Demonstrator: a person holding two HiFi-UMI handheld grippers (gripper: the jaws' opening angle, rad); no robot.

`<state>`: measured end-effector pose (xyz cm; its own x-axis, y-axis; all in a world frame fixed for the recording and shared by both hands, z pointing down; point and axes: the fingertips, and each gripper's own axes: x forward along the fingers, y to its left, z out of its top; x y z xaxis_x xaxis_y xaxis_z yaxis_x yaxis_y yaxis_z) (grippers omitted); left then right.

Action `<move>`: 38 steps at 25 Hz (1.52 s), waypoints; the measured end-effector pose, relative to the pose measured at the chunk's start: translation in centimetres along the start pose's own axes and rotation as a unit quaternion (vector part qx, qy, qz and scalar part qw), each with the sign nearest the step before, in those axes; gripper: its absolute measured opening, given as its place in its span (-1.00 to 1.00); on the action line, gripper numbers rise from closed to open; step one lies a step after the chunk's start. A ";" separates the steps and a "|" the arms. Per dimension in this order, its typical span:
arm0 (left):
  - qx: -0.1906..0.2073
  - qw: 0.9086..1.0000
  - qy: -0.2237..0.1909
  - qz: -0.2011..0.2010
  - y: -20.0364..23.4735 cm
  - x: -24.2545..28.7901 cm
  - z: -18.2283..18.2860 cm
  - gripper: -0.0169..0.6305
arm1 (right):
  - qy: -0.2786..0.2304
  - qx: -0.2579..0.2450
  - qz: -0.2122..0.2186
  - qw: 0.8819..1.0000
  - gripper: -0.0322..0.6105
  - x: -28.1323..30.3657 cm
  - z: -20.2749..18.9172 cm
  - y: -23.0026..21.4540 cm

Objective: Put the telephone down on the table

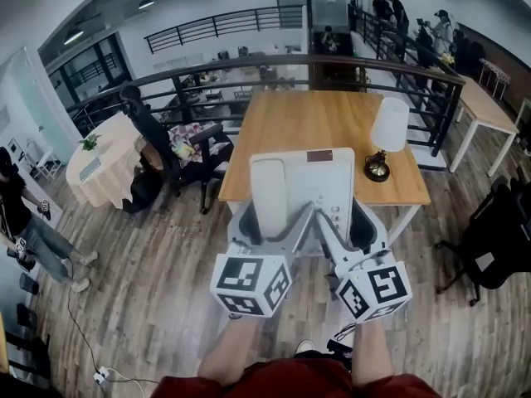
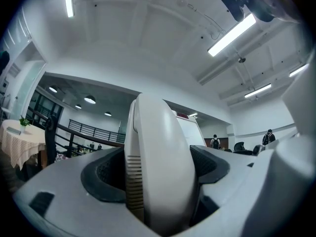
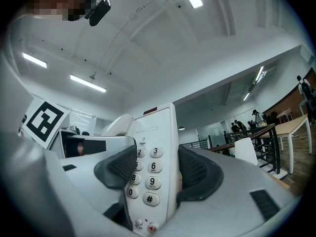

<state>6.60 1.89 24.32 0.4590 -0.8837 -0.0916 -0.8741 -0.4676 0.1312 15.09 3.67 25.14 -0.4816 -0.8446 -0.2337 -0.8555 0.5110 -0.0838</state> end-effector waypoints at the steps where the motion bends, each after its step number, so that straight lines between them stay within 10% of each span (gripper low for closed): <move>1: 0.000 1.000 0.000 0.001 0.1 0.6 0.0 0.33 | 0.000 0.001 0.001 1.000 -0.06 0.4 -0.1 -0.5; 22: -0.013 1.000 0.017 -0.001 7.1 12.7 -2.5 0.33 | 0.018 0.005 -0.007 1.000 -0.06 11.8 -4.4 -7.6; 38: -0.035 0.999 0.032 0.016 23.3 20.1 -2.5 0.33 | 0.046 0.008 0.002 0.999 -0.06 28.7 -9.8 -5.8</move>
<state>-4.13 -26.83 27.96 0.4429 -0.8962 -0.0240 -0.8759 -0.4383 0.2020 4.37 -25.10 28.41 -0.5012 -0.8534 -0.1434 -0.8506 0.5163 -0.0993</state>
